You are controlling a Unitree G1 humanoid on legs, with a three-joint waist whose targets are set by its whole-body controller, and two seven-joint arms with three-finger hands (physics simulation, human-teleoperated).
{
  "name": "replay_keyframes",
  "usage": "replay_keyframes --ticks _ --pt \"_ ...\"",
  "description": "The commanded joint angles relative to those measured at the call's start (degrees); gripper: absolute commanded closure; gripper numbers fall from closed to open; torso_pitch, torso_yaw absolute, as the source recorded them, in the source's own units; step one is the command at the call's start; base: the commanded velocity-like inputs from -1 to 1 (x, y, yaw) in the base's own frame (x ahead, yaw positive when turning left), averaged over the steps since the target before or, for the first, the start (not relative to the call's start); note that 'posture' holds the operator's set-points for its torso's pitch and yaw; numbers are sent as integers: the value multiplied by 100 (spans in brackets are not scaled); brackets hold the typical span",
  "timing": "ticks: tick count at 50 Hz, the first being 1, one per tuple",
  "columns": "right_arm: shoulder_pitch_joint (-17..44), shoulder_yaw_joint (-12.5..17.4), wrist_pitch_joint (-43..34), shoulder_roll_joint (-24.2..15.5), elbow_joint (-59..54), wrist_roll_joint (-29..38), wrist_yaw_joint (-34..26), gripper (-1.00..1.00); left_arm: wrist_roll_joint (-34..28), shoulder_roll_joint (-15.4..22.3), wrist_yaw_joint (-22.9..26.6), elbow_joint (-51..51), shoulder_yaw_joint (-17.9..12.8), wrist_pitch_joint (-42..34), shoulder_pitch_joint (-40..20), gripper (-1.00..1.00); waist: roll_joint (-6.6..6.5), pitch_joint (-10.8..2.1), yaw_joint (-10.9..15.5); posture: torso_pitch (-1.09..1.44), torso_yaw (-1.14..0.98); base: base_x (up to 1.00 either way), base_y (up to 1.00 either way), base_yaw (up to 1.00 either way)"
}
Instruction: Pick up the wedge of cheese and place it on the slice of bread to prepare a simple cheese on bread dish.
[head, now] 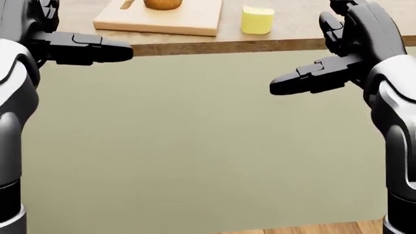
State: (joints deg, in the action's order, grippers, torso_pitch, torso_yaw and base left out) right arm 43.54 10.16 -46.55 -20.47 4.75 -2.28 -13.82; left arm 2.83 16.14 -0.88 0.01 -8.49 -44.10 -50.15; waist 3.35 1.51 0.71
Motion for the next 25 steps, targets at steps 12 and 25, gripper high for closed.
replay_keyframes --ticks 12,25 --pt "125 94 75 -77 165 21 -14 -100 -48 1 6 -92 42 158 -196 -100 -575 -67 -104 0 0 17 0 0" --pt "171 60 95 -77 86 65 -38 -100 -58 -8 18 -40 20 242 -135 -100 -145 -88 6 0 0 17 0 0"
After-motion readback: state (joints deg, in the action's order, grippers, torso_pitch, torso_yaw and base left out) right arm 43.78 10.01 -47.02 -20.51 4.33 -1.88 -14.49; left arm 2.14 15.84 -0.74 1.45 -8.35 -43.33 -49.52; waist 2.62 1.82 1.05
